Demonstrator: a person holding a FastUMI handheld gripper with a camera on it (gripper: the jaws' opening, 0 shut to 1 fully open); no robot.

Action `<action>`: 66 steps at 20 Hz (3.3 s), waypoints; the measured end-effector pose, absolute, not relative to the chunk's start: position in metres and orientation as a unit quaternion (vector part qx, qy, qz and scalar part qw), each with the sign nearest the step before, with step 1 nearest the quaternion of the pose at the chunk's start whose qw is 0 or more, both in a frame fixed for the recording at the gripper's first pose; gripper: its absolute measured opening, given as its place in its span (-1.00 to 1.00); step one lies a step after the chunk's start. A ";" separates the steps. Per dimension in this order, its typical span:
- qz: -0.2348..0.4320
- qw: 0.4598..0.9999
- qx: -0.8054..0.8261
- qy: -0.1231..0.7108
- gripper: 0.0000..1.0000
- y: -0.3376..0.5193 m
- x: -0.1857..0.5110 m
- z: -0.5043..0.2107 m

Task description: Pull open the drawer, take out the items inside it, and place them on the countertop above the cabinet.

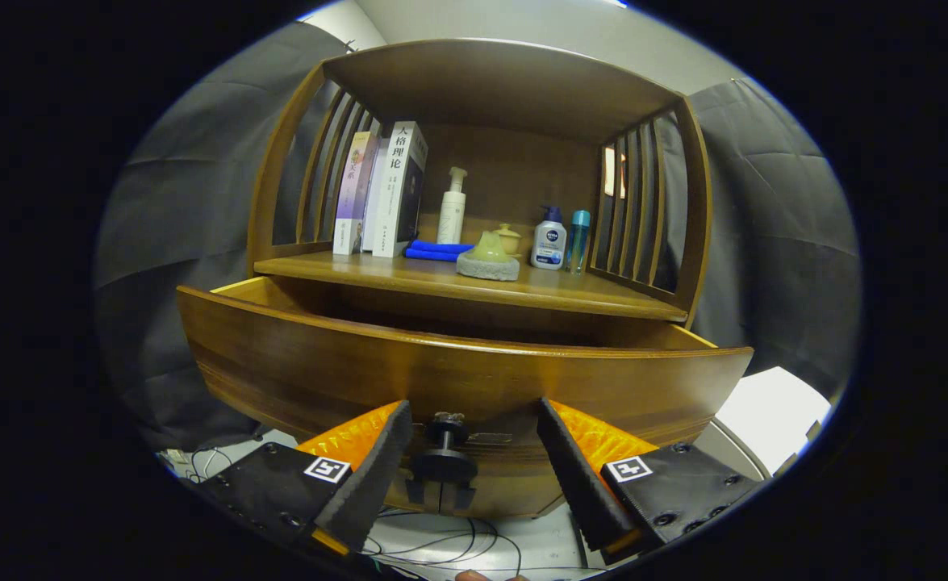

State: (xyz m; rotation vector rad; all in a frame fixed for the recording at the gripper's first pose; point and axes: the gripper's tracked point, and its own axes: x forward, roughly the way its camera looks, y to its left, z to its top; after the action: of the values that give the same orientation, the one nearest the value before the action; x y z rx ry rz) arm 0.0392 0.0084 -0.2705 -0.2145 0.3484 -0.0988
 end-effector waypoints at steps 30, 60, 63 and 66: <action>-0.069 0.975 -0.105 0.184 0.96 0.003 0.134 -0.283; -0.081 0.995 0.020 -0.053 0.94 -0.077 -0.076 0.022; -0.065 0.997 0.014 -0.029 0.95 -0.071 -0.074 0.007; -0.061 0.998 0.012 -0.021 0.95 -0.068 -0.070 0.004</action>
State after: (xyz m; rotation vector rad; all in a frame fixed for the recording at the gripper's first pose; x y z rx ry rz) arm -0.0700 -0.0677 0.0041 0.0238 -0.0414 -0.1222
